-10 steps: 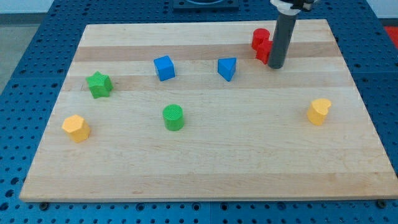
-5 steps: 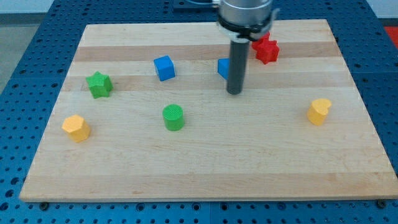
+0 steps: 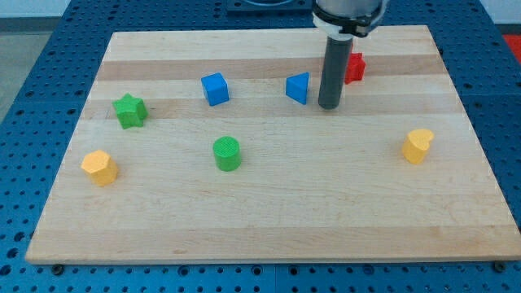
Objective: Keep blue blocks parallel left to red blocks
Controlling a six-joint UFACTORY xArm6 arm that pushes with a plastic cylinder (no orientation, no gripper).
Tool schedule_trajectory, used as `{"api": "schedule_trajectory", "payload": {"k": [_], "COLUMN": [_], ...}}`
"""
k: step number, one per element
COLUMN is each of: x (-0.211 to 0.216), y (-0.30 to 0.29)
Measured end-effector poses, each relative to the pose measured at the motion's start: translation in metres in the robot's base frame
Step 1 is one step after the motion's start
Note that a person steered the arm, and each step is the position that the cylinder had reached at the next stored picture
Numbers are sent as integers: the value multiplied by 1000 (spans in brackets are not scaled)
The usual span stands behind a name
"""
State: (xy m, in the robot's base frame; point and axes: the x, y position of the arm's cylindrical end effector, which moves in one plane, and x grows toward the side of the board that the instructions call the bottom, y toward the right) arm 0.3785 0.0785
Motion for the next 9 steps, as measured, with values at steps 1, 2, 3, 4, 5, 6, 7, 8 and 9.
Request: {"api": "schedule_trajectory", "payload": {"k": [1,2,3,4,5,6,7,8,9], "x": [-12,-19,-19,-19,-30,-46,-57,-62,-52], "y": [-55,-105,-91,-51,-35,-48,-82,-101,-75]}}
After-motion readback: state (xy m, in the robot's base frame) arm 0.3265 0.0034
